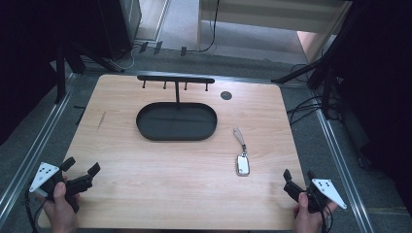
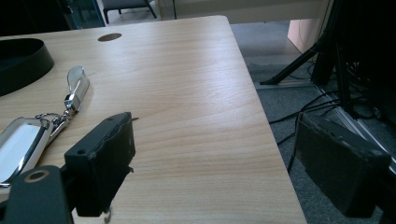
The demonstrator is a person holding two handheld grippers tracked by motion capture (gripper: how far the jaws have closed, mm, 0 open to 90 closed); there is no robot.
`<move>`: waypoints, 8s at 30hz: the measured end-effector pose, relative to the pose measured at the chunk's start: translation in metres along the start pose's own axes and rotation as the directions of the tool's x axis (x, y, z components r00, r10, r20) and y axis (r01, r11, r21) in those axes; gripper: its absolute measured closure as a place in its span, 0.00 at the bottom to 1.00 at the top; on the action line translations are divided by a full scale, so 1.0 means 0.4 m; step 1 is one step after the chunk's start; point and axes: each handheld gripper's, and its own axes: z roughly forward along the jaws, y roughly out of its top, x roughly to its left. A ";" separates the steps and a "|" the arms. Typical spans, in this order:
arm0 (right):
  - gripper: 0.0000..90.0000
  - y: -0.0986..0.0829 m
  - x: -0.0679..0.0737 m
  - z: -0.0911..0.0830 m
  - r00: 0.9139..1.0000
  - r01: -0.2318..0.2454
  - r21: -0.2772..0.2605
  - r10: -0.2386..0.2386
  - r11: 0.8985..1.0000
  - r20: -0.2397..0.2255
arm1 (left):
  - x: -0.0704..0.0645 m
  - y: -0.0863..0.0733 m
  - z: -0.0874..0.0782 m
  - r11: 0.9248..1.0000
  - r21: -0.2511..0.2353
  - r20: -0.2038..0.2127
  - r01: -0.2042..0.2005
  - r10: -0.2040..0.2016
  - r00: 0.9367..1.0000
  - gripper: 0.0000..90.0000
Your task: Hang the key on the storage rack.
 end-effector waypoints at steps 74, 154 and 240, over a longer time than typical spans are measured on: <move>0.64 0.201 0.323 0.343 0.965 0.248 0.619 -0.138 0.745 -0.221 | 0.000 0.003 0.007 1.000 0.020 0.002 0.001 -0.001 1.000 0.00; 0.93 0.289 0.509 0.308 0.959 0.186 -0.023 -0.186 0.982 -0.212 | 0.003 0.004 0.008 1.000 0.019 0.007 0.006 -0.007 1.000 0.00; 0.40 0.257 0.612 0.404 0.948 0.094 -0.022 -0.096 0.995 -0.302 | 0.006 0.005 0.011 1.000 0.027 0.012 0.017 -0.017 1.000 0.00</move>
